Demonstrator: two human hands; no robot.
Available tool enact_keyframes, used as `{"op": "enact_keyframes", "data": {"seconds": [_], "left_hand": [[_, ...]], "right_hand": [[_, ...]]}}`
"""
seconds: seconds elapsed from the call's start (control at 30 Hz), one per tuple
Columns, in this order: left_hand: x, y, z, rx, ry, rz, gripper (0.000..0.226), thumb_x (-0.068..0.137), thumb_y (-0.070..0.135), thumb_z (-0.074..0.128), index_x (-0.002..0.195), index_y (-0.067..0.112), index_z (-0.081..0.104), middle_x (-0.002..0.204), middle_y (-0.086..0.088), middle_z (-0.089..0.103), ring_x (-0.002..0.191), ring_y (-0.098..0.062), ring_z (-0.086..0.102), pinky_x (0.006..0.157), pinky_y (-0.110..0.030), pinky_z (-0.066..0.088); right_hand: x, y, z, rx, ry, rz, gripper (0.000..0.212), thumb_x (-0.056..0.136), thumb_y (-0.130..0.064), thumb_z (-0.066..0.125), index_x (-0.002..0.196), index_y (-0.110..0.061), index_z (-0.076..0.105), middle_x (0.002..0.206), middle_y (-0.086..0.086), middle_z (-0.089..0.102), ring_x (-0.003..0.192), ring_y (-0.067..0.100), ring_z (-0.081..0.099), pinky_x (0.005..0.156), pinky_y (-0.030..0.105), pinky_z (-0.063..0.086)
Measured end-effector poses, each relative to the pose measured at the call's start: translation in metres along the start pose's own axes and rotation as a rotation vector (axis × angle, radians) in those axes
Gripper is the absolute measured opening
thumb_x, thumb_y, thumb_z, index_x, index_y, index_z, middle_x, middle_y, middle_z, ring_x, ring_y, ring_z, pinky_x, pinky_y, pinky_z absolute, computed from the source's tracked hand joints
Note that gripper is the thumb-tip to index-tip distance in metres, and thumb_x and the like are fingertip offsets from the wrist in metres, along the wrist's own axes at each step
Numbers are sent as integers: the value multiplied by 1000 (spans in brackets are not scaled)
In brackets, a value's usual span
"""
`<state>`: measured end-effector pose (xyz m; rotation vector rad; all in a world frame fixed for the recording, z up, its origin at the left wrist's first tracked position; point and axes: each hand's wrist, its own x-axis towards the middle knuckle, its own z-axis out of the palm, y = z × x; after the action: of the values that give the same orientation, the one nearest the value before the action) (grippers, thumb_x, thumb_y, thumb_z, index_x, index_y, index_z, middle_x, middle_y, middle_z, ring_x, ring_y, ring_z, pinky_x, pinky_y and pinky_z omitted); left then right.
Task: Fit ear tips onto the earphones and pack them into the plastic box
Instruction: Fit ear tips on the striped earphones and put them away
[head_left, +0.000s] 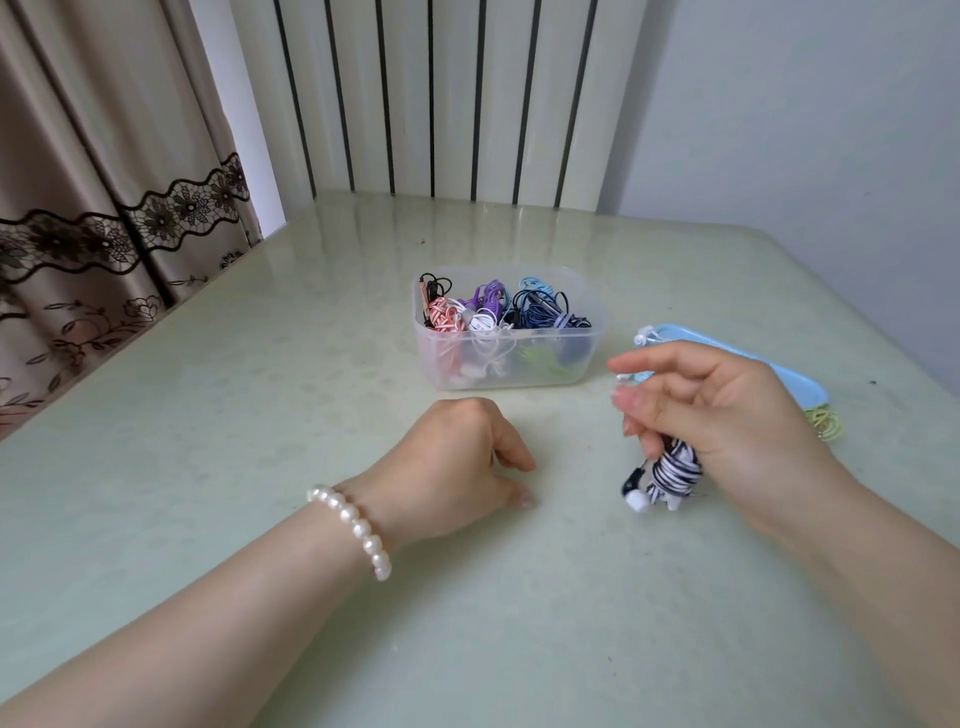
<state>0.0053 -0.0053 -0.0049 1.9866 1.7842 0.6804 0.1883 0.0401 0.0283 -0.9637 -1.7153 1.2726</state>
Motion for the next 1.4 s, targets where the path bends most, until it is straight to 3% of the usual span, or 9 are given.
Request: {"op": "enact_keyframes", "data": {"seconds": [0.2, 0.3, 0.4, 0.53, 0.67, 0.8, 0.9, 1.2, 1.4], "left_hand": [[0, 0, 1, -47, -8, -5, 5, 73, 20, 76, 77, 18, 75, 59, 18, 53, 56, 1, 49, 55, -6, 35], [-1, 4, -1, -455, -11, -140, 8, 73, 8, 75, 69, 13, 70, 48, 14, 60, 45, 4, 51, 50, -10, 39], [-2, 10, -2, -906, 47, -234, 15, 71, -6, 71, 70, 8, 67, 56, 0, 66, 54, -11, 64, 62, -26, 51], [-6, 20, -6, -1245, 34, -298, 14, 58, -3, 68, 72, -3, 68, 67, -12, 70, 61, -16, 69, 61, -22, 57], [-5, 20, -6, -1451, -23, -397, 21, 70, -8, 58, 90, -12, 63, 78, -21, 71, 67, -19, 71, 63, -22, 58], [-5, 20, -5, -1497, -7, -452, 13, 77, -12, 54, 86, -8, 63, 78, -21, 71, 67, -19, 71, 59, -22, 57], [-5, 21, -3, -1457, -3, -448, 11, 76, -8, 57, 84, -5, 63, 76, -18, 72, 65, -18, 71, 58, -22, 57], [-6, 21, 2, -1397, 17, -443, 12, 75, -6, 59, 85, -7, 66, 74, -17, 71, 64, -17, 70, 60, -21, 57], [-6, 21, 3, -1403, 12, -432, 25, 63, 2, 63, 85, -8, 66, 76, -18, 71, 65, -18, 70, 62, -22, 58]], "right_hand": [[-1, 7, 4, -102, -27, 72, 9, 70, -1, 73, 75, -4, 66, 56, 2, 67, 43, 9, 55, 48, 13, 45], [-2, 8, 5, -69, -51, 89, 9, 70, 0, 71, 74, -8, 69, 61, 5, 70, 48, 11, 58, 53, 14, 48], [-2, 7, 8, -5, -64, 80, 8, 67, -4, 70, 74, -8, 70, 58, 3, 68, 46, 8, 55, 52, 13, 47], [-2, 8, 13, 100, -63, 76, 21, 59, -19, 66, 79, -14, 71, 55, 1, 66, 48, 8, 53, 52, 13, 46], [-1, 11, 14, 187, -61, 94, 21, 62, -16, 63, 81, -16, 72, 60, 1, 67, 54, 8, 56, 58, 14, 48], [-2, 10, 12, 154, -81, 60, 20, 77, -1, 57, 85, -15, 70, 65, 1, 70, 58, 10, 59, 62, 15, 50], [-4, 7, 14, 85, -55, 0, 20, 78, 5, 59, 83, -11, 69, 62, -1, 70, 54, 9, 61, 59, 13, 50], [-7, 5, 18, -8, -44, -58, 14, 77, -1, 63, 79, -13, 69, 48, 0, 60, 48, 8, 54, 54, 12, 45], [-6, 8, 18, -56, -18, -64, 15, 78, 2, 64, 78, -12, 69, 47, -6, 61, 47, 6, 54, 53, 11, 44]]}}
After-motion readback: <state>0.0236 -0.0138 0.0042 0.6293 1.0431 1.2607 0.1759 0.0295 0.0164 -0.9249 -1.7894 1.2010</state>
